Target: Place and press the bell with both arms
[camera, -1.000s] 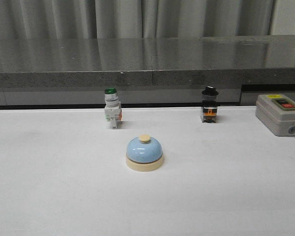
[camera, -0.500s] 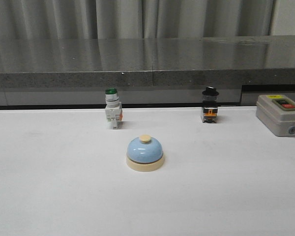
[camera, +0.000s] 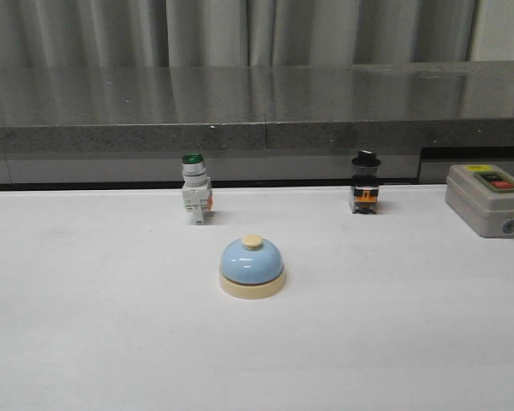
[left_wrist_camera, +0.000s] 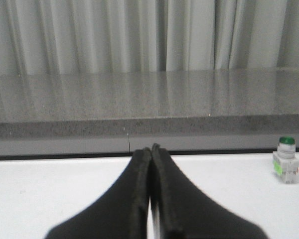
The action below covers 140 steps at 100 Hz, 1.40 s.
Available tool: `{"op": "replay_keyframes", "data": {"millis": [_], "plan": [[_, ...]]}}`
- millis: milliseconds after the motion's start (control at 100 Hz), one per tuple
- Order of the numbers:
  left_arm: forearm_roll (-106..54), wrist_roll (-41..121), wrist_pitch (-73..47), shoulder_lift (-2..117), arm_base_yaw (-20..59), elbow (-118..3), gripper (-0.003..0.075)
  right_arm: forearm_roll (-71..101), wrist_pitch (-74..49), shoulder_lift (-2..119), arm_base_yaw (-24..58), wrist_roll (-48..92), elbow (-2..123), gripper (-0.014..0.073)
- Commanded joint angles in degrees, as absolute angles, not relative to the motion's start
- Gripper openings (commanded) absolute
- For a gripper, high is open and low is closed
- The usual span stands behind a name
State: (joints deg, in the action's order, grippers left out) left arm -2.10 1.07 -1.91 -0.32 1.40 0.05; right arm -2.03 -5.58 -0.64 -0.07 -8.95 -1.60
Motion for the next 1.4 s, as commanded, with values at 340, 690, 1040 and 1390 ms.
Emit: {"op": "replay_keyframes", "data": {"millis": [340,690,1040,1390], "plan": [[-2.1,0.8,0.4,-2.3,1.3,1.3,-0.0019,-2.5,-1.2,-1.1,-0.5,-8.7,-1.5,-0.0068],[-2.1,0.8,0.4,-2.3,1.3,1.3,-0.0019,-2.5,-1.2,-1.1,-0.5,-8.7,-1.5,-0.0068],[-2.1,0.8,0.4,-2.3,1.3,1.3,-0.0019,-2.5,-1.5,-1.0,-0.5,-8.7,-0.8,-0.0068],[-2.1,0.8,0.4,-2.3,1.3,1.3,-0.0019,-2.5,-10.8,2.1,-0.5,-8.7,11.0,-0.0068]]}}
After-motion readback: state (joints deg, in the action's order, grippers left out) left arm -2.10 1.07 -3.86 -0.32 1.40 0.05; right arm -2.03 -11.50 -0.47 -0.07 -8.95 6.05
